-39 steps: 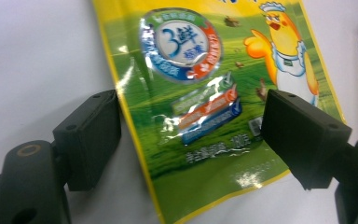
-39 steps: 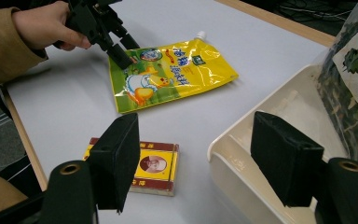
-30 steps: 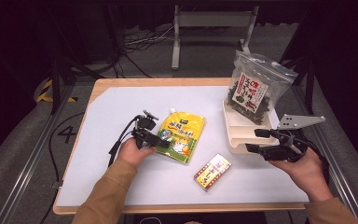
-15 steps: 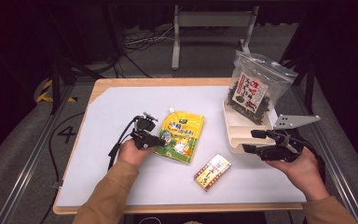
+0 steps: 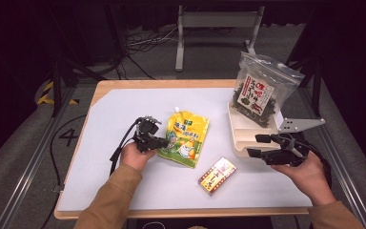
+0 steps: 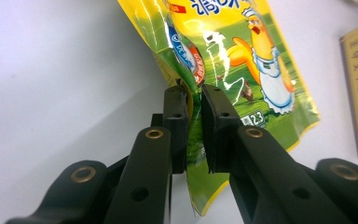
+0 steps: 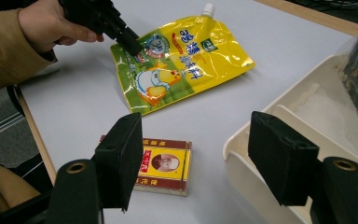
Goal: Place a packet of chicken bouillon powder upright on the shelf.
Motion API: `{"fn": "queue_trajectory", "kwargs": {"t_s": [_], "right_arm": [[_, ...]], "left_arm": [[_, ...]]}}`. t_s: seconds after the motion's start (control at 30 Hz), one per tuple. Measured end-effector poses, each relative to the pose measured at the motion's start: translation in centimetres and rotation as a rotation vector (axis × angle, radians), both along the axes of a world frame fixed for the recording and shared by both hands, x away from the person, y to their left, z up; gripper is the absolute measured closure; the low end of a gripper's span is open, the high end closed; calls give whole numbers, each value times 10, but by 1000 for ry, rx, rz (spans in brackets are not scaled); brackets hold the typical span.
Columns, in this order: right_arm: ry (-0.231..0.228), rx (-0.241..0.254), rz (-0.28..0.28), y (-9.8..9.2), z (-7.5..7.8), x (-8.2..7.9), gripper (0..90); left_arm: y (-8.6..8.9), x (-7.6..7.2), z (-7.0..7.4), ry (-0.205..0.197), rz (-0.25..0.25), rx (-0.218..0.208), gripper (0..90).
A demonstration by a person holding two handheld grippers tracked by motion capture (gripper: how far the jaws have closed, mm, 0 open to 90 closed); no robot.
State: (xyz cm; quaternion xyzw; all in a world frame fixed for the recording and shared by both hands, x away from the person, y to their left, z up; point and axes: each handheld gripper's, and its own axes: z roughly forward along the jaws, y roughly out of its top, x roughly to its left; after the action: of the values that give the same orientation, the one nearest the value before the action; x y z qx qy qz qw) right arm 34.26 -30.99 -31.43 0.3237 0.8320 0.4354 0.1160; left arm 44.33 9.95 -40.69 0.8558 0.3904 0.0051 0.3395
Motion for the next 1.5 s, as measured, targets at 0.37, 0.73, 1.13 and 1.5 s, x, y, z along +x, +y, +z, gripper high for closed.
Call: {"fn": "queue_trajectory", "kwargs": {"t_s": [0.37, 0.73, 1.13, 1.5], "right_arm": [[-3, 1, 3, 2, 1, -1, 359], [1, 3, 17, 9, 0, 2, 358], [20, 9, 38, 21, -4, 8, 358], [42, 17, 72, 40, -15, 14, 358]], "left_arm": [[-1, -22, 26, -117, -49, -26, 839], [0, -45, 50, -228, -99, -38, 860], [9, -60, 68, -289, -107, -89, 877], [25, -73, 86, -353, -111, -202, 886]]}}
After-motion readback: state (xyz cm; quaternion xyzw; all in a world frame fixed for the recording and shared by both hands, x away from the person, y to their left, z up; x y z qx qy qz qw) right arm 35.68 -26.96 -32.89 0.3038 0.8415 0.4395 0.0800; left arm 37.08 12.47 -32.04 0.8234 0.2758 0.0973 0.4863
